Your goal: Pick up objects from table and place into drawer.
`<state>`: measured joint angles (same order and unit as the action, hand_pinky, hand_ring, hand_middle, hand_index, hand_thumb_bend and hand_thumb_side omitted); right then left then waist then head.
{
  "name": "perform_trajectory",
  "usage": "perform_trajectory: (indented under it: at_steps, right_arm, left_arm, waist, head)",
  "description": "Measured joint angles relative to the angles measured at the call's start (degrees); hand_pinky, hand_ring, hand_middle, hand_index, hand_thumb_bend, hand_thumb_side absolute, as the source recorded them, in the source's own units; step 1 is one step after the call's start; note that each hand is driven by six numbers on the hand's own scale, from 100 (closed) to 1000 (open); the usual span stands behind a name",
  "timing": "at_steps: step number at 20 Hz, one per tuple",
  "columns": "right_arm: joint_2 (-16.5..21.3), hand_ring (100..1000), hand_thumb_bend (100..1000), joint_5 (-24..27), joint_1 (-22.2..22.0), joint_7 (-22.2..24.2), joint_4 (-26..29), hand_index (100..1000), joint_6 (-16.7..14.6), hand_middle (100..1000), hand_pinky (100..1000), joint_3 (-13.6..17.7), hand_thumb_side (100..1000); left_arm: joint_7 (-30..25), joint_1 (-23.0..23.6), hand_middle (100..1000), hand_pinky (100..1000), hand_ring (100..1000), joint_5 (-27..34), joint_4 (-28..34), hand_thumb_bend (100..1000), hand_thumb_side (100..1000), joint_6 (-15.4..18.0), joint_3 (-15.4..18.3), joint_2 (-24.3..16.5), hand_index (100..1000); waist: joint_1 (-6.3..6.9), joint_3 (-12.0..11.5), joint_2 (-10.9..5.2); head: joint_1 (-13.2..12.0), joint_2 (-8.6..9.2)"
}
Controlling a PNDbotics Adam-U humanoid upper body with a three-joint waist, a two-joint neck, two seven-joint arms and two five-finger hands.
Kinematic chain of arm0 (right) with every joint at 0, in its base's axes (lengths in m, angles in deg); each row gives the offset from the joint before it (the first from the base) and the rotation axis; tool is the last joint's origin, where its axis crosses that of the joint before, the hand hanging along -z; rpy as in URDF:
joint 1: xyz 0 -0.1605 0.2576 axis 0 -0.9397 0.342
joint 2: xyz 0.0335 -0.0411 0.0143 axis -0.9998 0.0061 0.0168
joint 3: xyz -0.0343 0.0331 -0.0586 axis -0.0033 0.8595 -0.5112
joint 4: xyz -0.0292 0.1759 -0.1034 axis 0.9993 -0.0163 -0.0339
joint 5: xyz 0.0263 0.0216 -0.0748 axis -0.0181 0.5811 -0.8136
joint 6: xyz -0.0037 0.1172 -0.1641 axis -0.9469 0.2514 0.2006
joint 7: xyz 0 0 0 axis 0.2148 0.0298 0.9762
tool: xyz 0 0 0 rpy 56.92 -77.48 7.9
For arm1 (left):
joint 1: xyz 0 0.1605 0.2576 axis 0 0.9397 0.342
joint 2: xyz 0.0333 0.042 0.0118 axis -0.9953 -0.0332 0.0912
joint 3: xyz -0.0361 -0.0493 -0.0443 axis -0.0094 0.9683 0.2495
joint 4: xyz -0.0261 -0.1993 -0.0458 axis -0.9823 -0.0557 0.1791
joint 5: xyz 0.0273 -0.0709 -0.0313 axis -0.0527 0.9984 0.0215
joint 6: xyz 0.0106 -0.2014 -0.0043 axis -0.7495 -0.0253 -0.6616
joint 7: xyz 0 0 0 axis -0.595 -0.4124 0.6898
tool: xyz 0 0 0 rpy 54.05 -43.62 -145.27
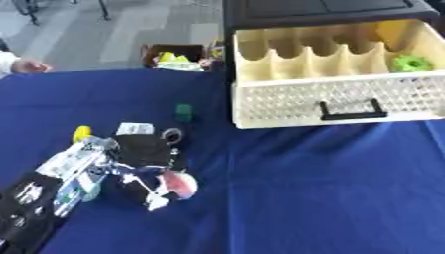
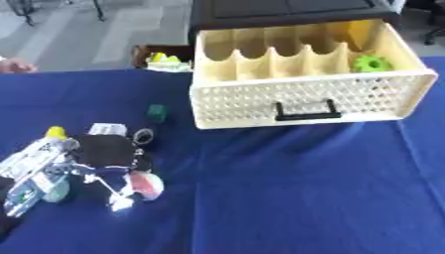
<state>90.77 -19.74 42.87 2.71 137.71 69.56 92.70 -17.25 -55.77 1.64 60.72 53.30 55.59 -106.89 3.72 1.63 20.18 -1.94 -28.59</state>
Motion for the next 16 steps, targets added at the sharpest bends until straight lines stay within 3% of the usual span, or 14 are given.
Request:
perform_trajectory:
  at_steps: [6, 9, 16]
  right_arm:
    - [0.0, 455, 100, 0.0, 0.0, 0.0, 0.0, 722, 0.0, 389, 665, 0.0, 1000]
    - [-0.1, 454, 100, 0.0, 0.0, -0.1, 0.0, 722, 0.0, 388, 666, 0.1, 1000]
    - [-0.4, 454, 100, 0.0, 0.0, -0.1, 0.0, 720, 0.1, 388, 665, 0.2, 1000]
  left_arm:
    - [-0.2, 0.2, 511, 100, 430, 0.4, 0.1, 162, 325, -0.4, 0.0, 0.0, 674]
    - [0.0, 0.2, 488, 100, 419, 0.4, 0.1, 140, 282, -0.5, 0.0, 0.0, 615]
    - [1.6, 0.5, 463, 100, 397, 0.9, 0.1, 100, 246, -1.1, 0.1, 0.0, 586]
  waist:
    - [0.00, 0.0, 0.00]
    - [0.00, 0.1, 0.00]
    - [0.00, 0.0, -0.01]
  head:
    - [0.0, 0.01]
    - [0.0, 0.05]
    - [0.0, 0.07]
